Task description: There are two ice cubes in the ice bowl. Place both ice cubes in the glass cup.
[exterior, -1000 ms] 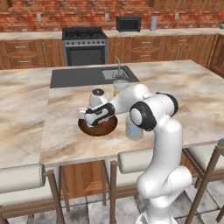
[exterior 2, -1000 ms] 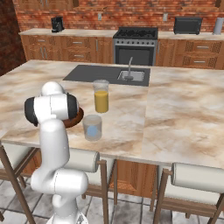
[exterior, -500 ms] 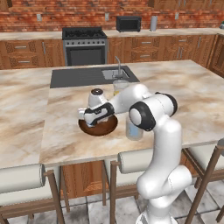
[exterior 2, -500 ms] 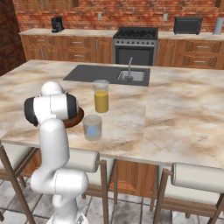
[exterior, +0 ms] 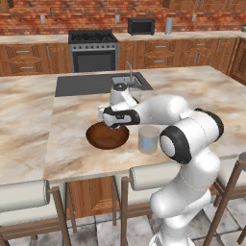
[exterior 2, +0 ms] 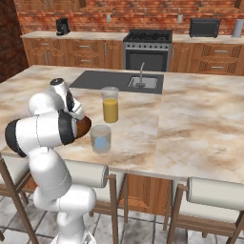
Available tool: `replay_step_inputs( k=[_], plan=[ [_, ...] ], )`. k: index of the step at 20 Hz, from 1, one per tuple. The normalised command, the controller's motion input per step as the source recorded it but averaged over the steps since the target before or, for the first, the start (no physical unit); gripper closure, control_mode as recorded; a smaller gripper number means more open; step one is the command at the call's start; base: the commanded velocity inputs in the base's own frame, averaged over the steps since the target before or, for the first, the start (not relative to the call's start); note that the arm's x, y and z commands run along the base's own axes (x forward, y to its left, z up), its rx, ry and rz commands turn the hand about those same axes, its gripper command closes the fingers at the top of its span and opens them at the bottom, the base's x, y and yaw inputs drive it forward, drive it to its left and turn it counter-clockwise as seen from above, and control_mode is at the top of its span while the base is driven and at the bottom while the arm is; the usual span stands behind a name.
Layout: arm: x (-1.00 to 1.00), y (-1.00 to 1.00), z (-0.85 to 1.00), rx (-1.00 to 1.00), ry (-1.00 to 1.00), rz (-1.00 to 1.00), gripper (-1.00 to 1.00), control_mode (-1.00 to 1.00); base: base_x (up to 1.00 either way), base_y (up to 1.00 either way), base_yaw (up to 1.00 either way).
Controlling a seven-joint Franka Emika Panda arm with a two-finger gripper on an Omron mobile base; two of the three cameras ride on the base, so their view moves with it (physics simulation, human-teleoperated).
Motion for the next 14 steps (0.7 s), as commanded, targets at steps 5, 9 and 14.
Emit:
replay_step_inputs(
  k=[5,9,14],
  plan=[
    [-0.38,-1.0,0.71,0.0,0.02,-0.23,1.0,-1.0,0.0,0.0,0.0],
    [-0.33,-0.99,0.04,0.03,0.06,-0.28,1.0,-1.0,0.0,0.0,0.0],
    [-0.11,-0.66,-0.01,0.04,0.01,-0.16,1.0,-1.0,0.0,0.0,0.0]
  ],
)
